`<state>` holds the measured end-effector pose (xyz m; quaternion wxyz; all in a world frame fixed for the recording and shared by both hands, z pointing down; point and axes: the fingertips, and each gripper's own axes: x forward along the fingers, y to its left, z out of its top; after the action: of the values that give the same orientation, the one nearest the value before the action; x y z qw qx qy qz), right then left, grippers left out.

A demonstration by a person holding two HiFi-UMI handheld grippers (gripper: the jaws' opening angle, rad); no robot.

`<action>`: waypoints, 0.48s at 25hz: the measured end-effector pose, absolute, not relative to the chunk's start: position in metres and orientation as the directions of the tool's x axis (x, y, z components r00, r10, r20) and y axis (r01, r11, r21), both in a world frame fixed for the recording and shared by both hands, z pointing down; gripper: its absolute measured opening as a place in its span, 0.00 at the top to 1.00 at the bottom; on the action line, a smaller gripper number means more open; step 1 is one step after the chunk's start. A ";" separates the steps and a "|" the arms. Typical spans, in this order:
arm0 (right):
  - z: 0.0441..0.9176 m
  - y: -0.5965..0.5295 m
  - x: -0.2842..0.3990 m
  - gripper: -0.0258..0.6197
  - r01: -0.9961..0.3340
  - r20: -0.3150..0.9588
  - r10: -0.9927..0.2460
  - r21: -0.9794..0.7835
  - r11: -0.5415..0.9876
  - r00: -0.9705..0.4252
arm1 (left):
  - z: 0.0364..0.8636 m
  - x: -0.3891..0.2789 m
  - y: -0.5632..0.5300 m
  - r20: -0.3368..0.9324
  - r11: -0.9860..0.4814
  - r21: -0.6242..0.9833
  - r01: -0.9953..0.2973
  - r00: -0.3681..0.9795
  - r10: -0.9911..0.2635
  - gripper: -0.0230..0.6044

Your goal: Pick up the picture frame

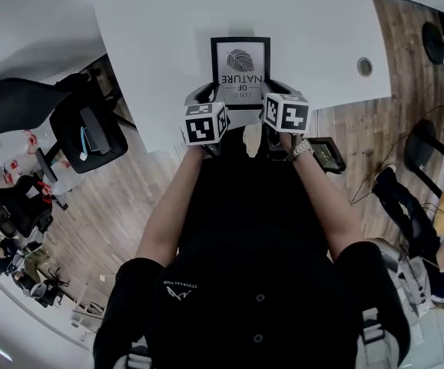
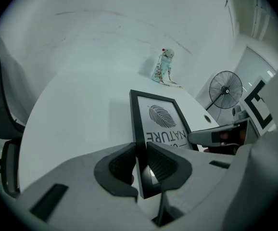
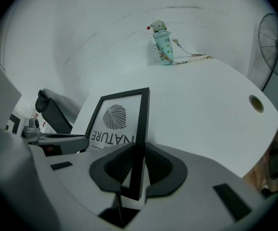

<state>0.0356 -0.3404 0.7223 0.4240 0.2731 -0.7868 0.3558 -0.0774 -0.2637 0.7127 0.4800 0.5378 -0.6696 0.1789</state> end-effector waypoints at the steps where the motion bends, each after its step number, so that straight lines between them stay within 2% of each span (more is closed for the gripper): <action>1: 0.719 -0.339 0.034 0.86 -0.729 0.857 -0.135 -0.328 0.601 -0.497 | 0.709 -0.079 -0.262 0.830 0.357 0.274 -0.893 0.032 -0.557 0.84; 12: 0.666 -0.338 0.015 0.86 -0.702 0.786 -0.258 -0.289 0.651 -0.563 | 0.659 -0.097 -0.258 0.742 0.335 0.251 -0.908 -0.041 -0.669 0.84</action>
<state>0.0145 -0.3381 0.6656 0.3678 0.2888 -0.8307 0.3021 -0.0965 -0.2581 0.6591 0.4100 0.5580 -0.7065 0.1461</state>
